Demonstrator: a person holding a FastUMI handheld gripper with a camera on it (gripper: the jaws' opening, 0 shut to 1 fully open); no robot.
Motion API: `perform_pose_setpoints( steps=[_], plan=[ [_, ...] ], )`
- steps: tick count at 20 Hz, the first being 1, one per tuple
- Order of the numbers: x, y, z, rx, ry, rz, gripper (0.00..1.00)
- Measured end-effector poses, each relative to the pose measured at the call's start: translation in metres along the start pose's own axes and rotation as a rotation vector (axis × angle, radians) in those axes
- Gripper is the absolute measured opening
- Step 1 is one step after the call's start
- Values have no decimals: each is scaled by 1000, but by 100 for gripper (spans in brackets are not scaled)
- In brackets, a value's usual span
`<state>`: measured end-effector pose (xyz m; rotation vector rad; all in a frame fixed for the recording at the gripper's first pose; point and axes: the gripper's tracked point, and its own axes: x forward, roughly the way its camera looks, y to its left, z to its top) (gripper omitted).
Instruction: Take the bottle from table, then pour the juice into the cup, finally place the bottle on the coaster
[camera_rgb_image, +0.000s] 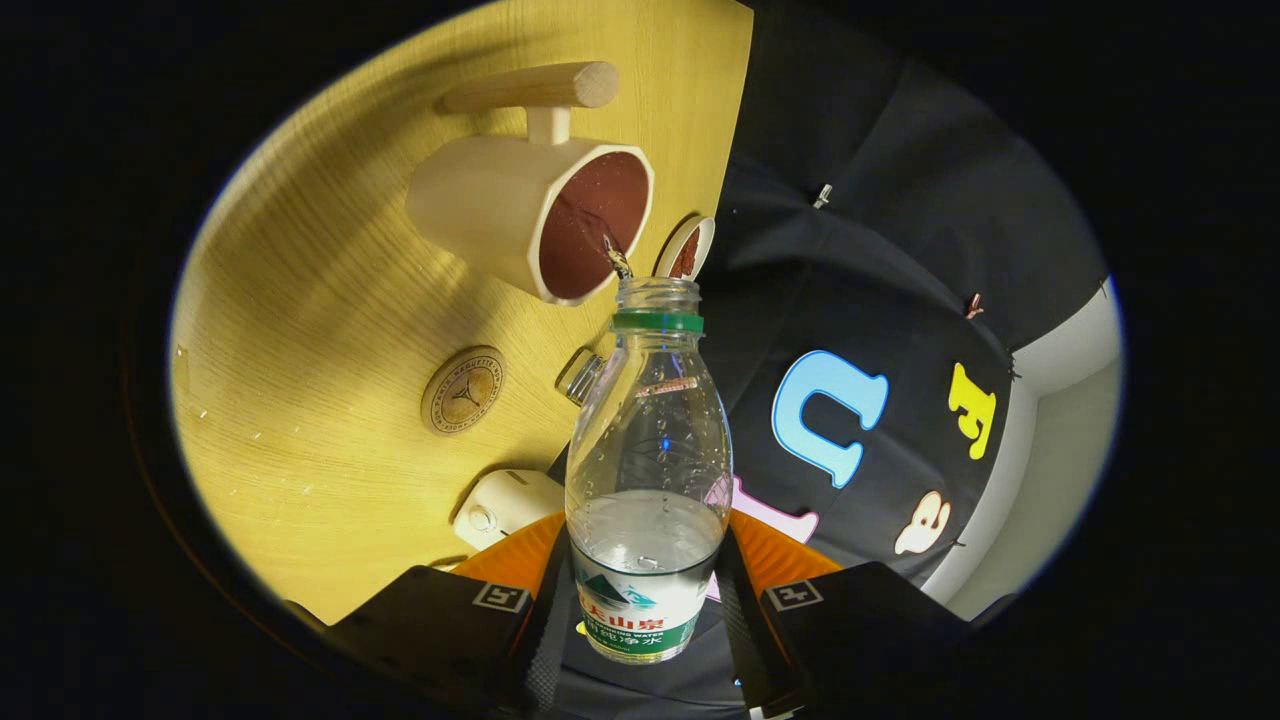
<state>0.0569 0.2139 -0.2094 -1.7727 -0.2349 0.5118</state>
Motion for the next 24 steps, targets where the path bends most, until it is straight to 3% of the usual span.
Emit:
perform_pose_setpoints(
  steps=[24],
  plan=[
    [3,-26,5,-155,-48,-38,70]
  ],
)
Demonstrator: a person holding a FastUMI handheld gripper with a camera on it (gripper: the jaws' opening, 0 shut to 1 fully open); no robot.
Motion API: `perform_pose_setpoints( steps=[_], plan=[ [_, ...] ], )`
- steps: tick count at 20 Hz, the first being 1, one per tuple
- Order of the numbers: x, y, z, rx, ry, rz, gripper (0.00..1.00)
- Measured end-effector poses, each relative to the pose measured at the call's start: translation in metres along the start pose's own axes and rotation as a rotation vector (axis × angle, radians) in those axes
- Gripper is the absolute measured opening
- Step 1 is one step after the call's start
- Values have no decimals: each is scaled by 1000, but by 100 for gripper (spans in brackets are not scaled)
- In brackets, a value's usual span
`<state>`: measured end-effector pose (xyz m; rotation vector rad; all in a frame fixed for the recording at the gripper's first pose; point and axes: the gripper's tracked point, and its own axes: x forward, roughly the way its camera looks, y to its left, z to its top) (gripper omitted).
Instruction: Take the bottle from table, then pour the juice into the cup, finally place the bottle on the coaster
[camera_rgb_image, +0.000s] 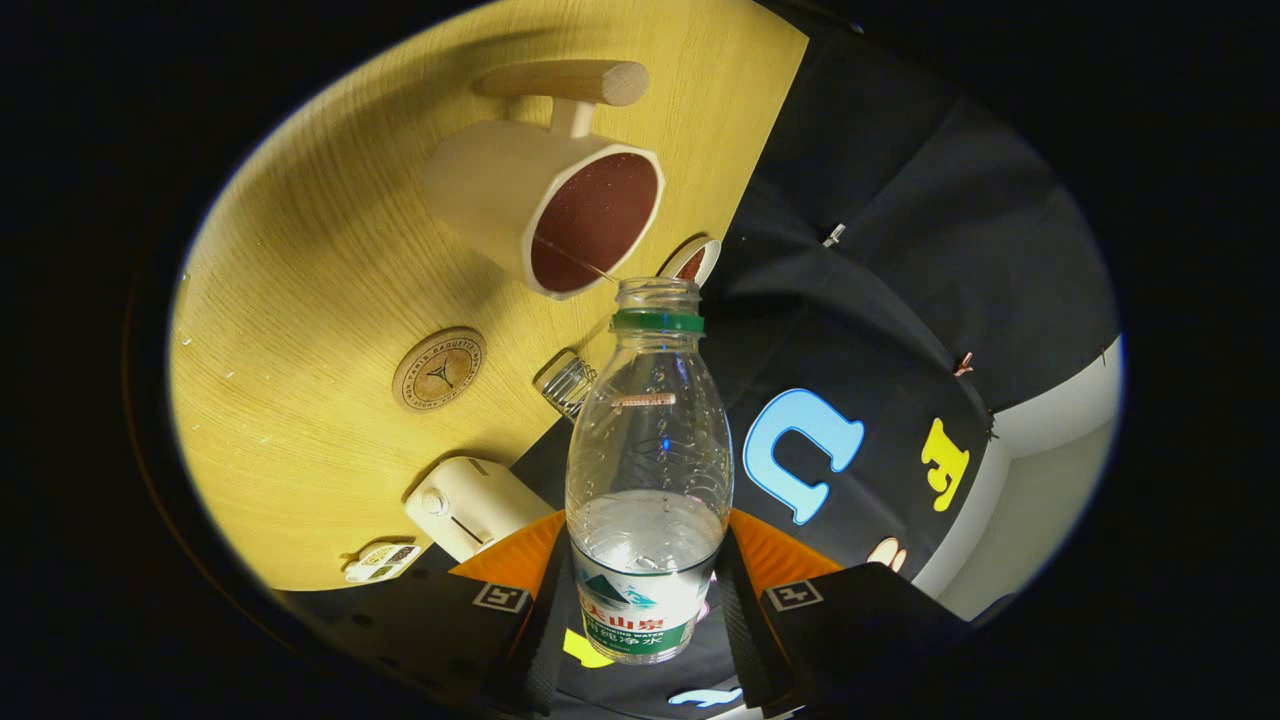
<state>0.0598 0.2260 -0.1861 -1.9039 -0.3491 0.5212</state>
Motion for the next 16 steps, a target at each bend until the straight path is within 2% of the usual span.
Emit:
perform_pose_setpoints(
  steps=[6,9,13,16],
  plan=[
    [-5,-4,0,4,2,-4,70],
    [-7,1,3,60,0,13,70],
    [-11,23,10,315,17,103,70],
    [-15,31,24,557,6,149,71]
  ],
)
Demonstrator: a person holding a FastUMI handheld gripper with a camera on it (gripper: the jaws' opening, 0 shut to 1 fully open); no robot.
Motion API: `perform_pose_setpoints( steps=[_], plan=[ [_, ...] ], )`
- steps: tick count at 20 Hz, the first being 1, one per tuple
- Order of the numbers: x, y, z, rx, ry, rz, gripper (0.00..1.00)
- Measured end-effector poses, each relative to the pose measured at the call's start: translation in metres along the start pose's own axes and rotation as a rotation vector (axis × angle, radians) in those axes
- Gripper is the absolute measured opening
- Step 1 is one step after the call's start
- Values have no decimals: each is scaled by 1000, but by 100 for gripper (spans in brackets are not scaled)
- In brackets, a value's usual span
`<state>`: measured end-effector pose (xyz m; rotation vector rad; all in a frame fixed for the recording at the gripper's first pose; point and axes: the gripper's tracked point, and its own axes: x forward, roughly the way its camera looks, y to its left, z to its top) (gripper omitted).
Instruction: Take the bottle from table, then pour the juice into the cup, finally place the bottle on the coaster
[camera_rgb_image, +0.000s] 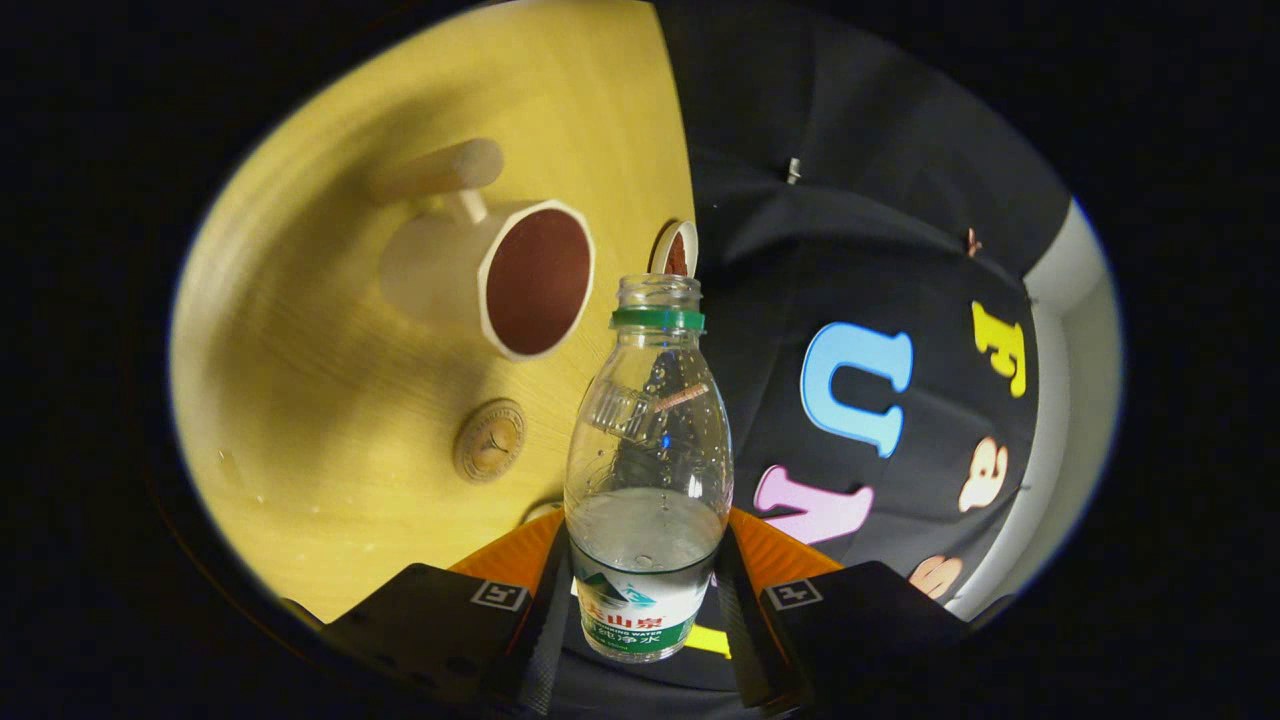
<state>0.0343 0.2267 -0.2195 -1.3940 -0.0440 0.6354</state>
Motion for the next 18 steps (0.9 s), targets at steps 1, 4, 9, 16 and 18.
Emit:
perform_pose_setpoints(
  steps=[1,4,9,16,18],
  plan=[
    [-1,2,3,76,-6,10,71],
    [-2,9,9,308,-30,31,71],
    [1,20,8,704,-64,56,71],
    [3,5,-9,1182,-141,84,72],
    [7,-4,-21,1292,-155,82,72]
  ],
)
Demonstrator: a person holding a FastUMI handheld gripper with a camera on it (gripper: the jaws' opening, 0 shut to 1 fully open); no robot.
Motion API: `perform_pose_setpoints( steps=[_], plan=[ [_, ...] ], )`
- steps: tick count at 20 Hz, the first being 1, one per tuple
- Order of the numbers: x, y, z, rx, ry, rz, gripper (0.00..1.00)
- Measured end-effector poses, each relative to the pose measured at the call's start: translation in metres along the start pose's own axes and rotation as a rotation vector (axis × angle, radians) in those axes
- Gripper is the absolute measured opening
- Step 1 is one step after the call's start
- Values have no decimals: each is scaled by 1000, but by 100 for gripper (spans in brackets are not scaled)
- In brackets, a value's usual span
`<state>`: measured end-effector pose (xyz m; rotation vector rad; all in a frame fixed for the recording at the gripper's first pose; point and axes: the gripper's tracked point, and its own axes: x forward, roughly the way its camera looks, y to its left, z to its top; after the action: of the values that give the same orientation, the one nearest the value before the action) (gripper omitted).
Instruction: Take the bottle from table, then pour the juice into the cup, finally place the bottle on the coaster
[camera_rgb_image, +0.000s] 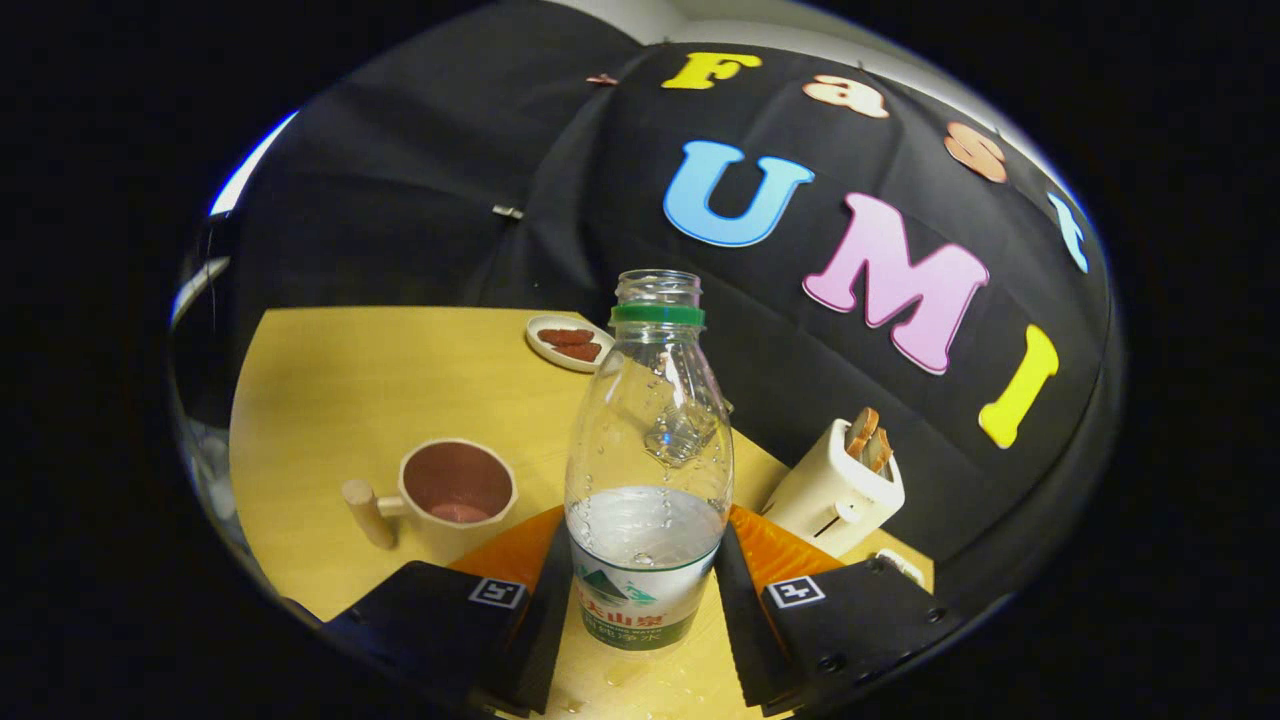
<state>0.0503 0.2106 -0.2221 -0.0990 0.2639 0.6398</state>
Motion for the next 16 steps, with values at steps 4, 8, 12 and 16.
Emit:
perform_pose_setpoints(
  steps=[4,8,12,16],
  plan=[
    [15,-18,15,245,-76,56,73],
    [38,-37,26,384,-152,93,73],
    [68,-44,16,405,-183,106,73],
    [93,-43,-5,346,-171,83,74]
  ],
)
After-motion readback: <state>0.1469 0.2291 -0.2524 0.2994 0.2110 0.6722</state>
